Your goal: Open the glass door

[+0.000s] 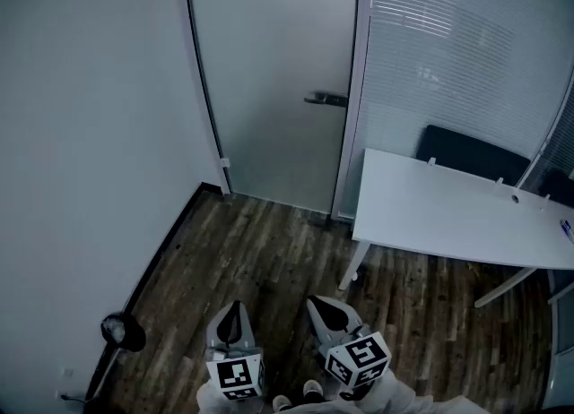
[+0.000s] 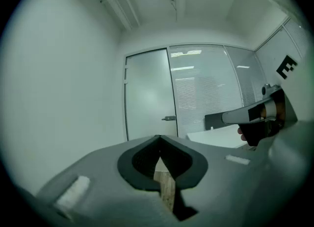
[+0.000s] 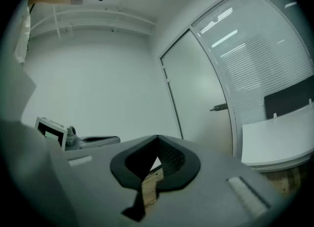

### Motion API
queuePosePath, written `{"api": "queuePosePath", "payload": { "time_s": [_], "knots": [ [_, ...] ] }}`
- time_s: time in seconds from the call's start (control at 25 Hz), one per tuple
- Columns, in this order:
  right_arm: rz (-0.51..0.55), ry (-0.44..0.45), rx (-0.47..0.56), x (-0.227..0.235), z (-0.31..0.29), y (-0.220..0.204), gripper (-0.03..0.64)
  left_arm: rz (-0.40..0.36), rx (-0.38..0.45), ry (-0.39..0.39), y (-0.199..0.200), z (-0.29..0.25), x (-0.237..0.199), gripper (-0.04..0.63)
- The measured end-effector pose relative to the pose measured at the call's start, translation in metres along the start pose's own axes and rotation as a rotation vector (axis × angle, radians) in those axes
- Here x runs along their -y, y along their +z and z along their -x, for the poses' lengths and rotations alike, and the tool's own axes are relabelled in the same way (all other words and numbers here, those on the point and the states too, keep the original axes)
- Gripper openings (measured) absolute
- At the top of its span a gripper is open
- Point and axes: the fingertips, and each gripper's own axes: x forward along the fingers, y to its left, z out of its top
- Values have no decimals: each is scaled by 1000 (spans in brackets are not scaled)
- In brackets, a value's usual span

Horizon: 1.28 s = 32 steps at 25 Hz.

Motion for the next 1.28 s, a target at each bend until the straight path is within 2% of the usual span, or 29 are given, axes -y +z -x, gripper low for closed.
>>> {"api": "queuePosePath", "payload": {
  "time_s": [0.16, 0.48, 0.84, 1.08, 1.28],
  "knots": [
    [9, 6, -7, -14, 8, 0, 5, 9, -11, -6, 3, 15, 0, 6],
    [3, -9, -5, -12, 19, 0, 5, 12, -7, -24, 4, 20, 10, 6],
    [3, -5, 47, 18, 24, 11, 5, -10, -10, -27, 5, -2, 32, 6],
    [-19, -10, 45, 47, 17, 15, 5, -25, -10, -37, 9, -22, 53, 6],
    [-32, -13, 30, 60, -3, 13, 5, -27, -20, -35, 6, -44, 47, 6]
  ]
}}
